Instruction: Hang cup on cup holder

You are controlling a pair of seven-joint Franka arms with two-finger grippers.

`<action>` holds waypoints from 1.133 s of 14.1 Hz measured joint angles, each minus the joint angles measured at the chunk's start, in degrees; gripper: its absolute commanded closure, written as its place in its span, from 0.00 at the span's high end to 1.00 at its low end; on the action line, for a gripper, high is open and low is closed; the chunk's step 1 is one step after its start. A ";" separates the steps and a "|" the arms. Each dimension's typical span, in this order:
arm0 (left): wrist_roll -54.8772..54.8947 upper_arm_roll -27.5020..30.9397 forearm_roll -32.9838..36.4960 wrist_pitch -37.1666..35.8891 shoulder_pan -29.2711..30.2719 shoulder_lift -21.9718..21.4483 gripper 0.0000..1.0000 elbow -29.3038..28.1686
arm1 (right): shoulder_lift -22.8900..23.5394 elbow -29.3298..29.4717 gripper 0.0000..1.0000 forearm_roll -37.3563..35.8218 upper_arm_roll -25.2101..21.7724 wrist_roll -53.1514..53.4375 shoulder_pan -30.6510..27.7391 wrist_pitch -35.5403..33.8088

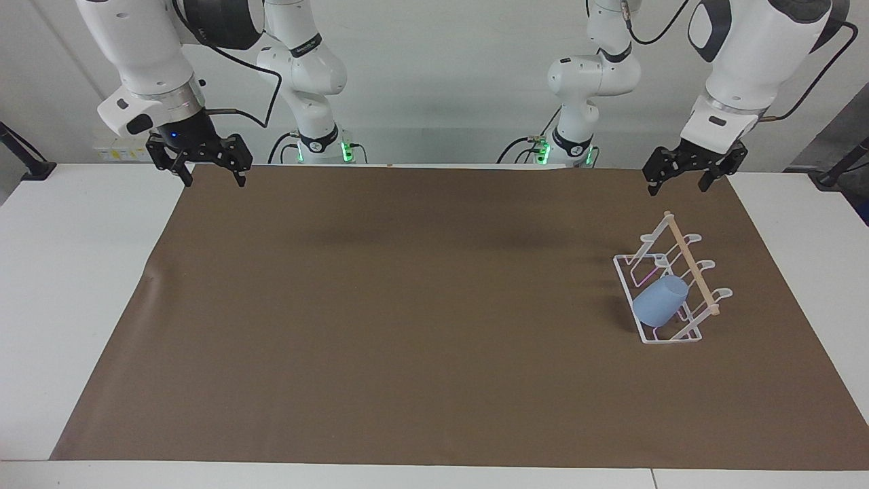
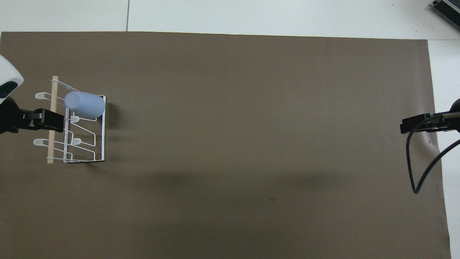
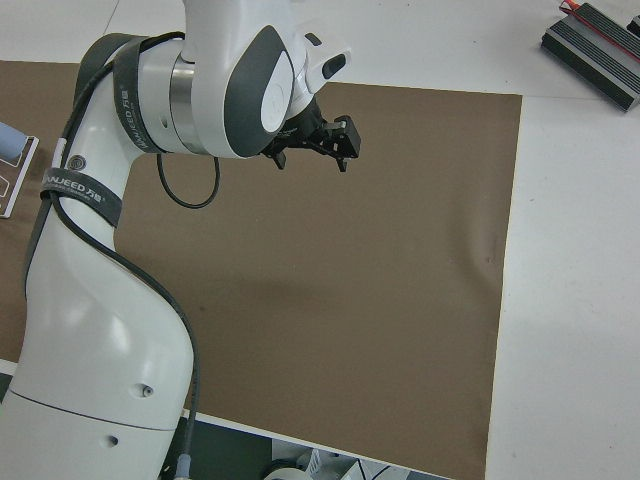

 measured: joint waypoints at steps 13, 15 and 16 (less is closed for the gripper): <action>0.60 1.26 -7.19 -0.65 0.97 -3.40 1.00 -1.91 | 0.00 0.00 1.00 0.00 0.00 0.00 0.00 0.00; 0.60 1.26 -7.19 -0.65 0.97 -3.42 1.00 -2.55 | 0.00 0.00 1.00 0.00 0.00 0.00 0.00 0.00; 0.60 1.26 -7.19 -0.65 0.97 -3.43 1.00 -2.65 | 0.00 0.00 1.00 0.00 0.00 0.00 0.00 0.00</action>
